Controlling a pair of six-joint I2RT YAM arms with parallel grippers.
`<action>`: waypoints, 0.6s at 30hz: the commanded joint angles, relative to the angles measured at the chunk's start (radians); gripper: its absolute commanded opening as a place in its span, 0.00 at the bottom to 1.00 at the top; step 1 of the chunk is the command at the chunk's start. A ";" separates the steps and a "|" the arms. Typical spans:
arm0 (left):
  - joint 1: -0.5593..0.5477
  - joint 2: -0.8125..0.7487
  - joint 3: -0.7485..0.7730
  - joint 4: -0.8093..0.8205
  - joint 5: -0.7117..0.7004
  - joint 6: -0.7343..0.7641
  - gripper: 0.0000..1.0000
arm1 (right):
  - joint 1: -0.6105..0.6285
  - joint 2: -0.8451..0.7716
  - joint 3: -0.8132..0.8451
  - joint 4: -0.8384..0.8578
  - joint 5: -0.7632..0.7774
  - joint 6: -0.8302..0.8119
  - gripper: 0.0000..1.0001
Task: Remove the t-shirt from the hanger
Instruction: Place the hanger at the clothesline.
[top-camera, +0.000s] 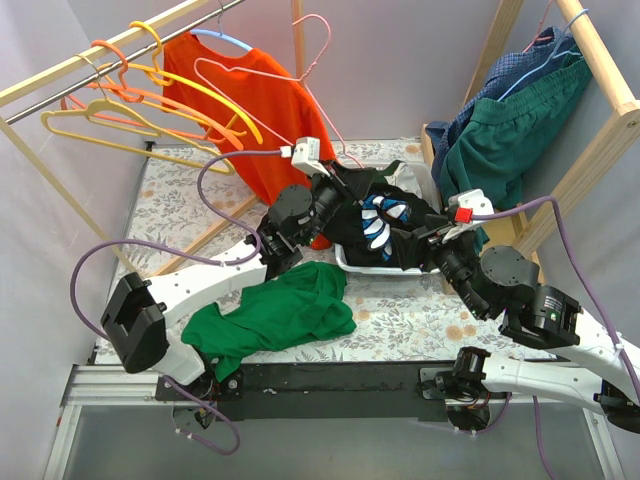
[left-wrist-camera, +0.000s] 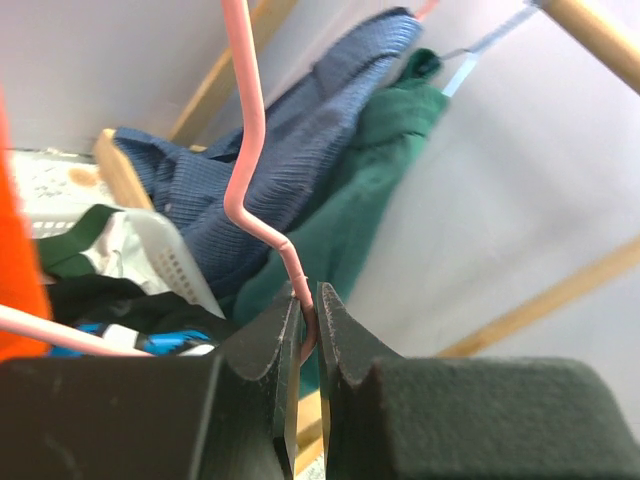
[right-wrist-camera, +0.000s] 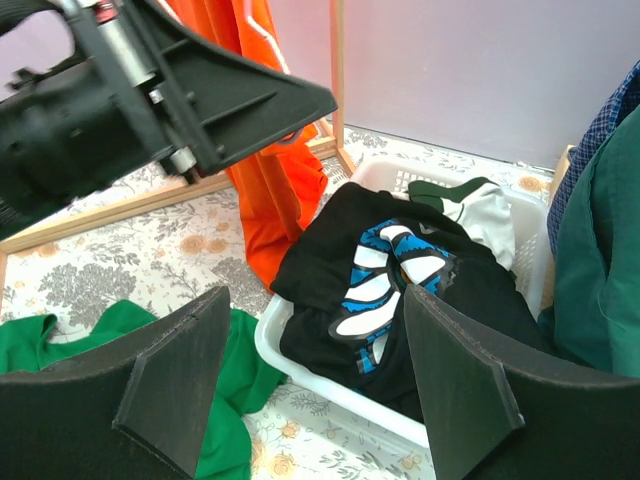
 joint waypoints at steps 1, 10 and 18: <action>0.059 0.016 0.069 -0.013 0.024 -0.062 0.00 | -0.004 -0.013 0.024 0.004 0.019 -0.007 0.77; 0.152 0.018 0.144 -0.019 0.083 -0.081 0.00 | -0.004 -0.008 0.022 0.003 0.033 -0.015 0.77; 0.236 0.001 0.129 0.048 0.128 -0.207 0.00 | -0.004 -0.008 0.018 -0.001 0.032 -0.012 0.77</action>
